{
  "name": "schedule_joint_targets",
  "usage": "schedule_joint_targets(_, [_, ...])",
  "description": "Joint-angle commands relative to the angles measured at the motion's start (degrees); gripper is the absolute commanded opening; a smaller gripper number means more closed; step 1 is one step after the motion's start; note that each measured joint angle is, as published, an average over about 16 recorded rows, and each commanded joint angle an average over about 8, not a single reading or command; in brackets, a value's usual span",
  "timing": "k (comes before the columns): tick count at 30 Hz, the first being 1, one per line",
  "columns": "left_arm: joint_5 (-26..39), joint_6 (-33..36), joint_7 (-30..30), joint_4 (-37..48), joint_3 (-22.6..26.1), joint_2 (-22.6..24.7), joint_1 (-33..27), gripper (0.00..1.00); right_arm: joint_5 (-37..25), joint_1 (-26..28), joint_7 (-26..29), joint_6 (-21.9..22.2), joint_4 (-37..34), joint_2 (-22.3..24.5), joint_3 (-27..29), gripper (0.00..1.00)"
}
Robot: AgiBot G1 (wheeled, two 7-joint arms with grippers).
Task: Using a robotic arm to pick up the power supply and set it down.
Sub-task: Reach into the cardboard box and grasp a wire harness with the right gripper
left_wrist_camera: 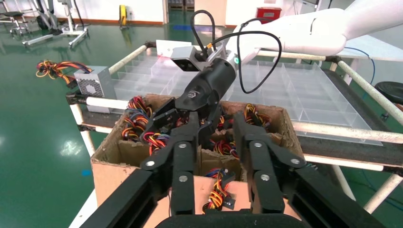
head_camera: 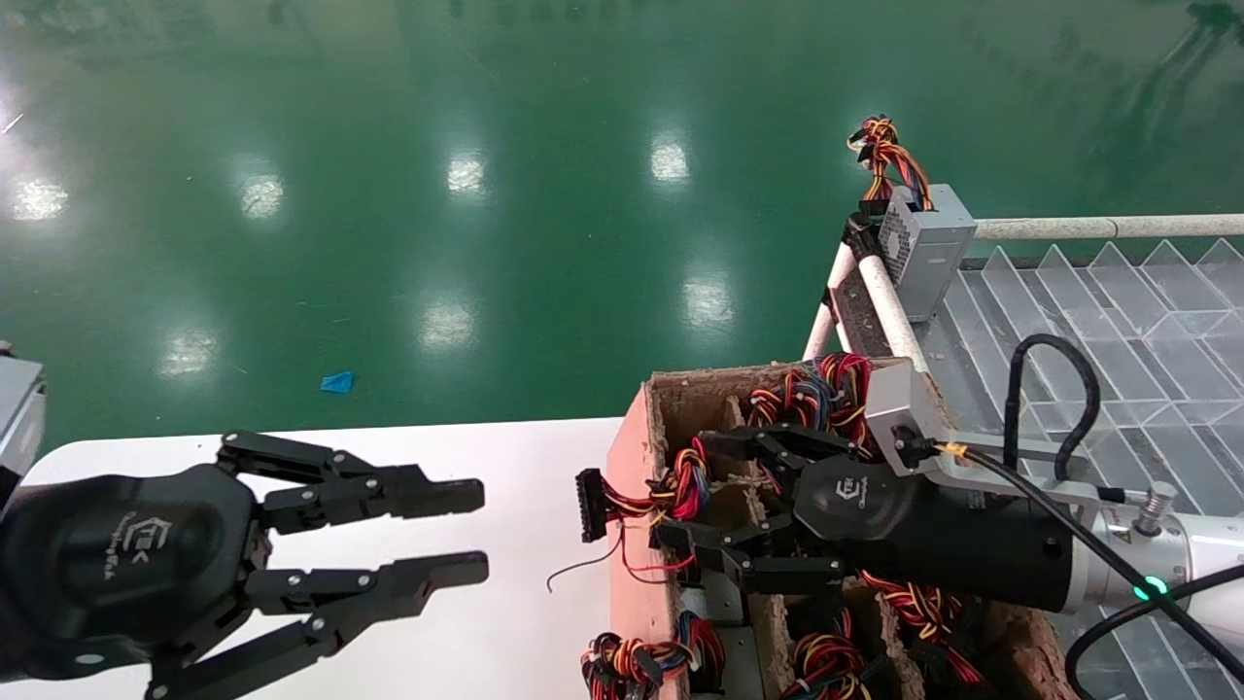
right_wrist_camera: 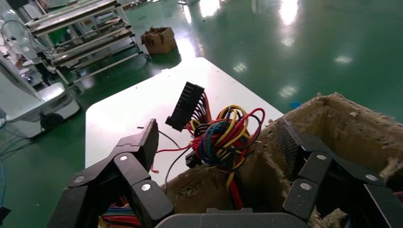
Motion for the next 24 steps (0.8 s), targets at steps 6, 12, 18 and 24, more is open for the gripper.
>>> schedule_joint_targets(6, [0.0, 0.0, 0.0, 0.0, 0.0, 0.0, 0.0, 0.0, -0.93, 0.94, -0.75, -1.1, -2.16, -0.94, -0.81, 0.0])
schedule_joint_targets(12, [0.0, 0.0, 0.0, 0.0, 0.01, 0.0, 0.0, 0.0, -2.0, 1.27, -0.91, -0.63, -2.66, -1.06, -1.29, 0.0])
schedule_joint_targets(18, [-0.01, 0.0, 0.0, 0.0, 0.01, 0.0, 0.0, 0.0, -2.92, 1.41, -0.47, 0.02, -2.2, -0.95, -1.69, 0.0])
schedule_joint_targets(24, [-0.01, 0.0, 0.01, 0.0, 0.01, 0.0, 0.0, 0.0, -3.32, 1.4, 0.09, 0.41, -1.34, -0.82, -1.89, 0.0])
